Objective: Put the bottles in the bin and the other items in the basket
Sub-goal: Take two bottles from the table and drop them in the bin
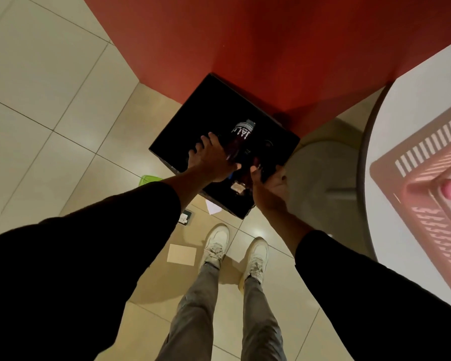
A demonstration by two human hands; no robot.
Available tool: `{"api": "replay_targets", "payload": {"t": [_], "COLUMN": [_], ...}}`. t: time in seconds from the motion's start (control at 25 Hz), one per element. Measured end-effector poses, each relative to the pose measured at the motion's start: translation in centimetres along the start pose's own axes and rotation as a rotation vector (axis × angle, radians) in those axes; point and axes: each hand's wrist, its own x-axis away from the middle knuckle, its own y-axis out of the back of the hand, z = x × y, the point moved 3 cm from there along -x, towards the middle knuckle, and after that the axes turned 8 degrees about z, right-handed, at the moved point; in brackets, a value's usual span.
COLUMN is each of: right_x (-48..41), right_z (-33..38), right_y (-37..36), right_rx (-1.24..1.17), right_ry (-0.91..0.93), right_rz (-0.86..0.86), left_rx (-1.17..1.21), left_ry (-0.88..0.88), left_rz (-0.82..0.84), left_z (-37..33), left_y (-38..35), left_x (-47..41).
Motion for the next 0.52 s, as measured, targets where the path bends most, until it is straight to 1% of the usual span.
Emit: {"api": "replay_targets", "payload": {"t": [0.08,0.24,0.32,0.48,0.52], "right_x": [1.7,7.4,10.7,16.1,16.2], "right_z": [-0.7,-2.0,-2.0,-2.5,-2.9], "right_y": [-0.3,0.9,1.9,4.6,4.4], "right_rx": [0.061,0.257,0.357,0.47,0.492], "right_ry": [0.006,0.062,0.118,0.155,0.163], "right_rz": [0.06,0.086,0.088,0.104,0.133], "left_rx": [-0.057,-0.12,-0.213,-0.339,-0.336], "left_ry": [-0.004,-0.202,-0.307,-0.446,-0.463], "left_rz": [0.021,0.052,0.055,0.089,0.097], "left_z": [0.5,1.5,1.5,0.1,0.2], "left_y": [-1.3,-3.7,-4.1,-3.3,-3.9], "left_x": [1.3,6.8,10.2,16.1,17.0]}}
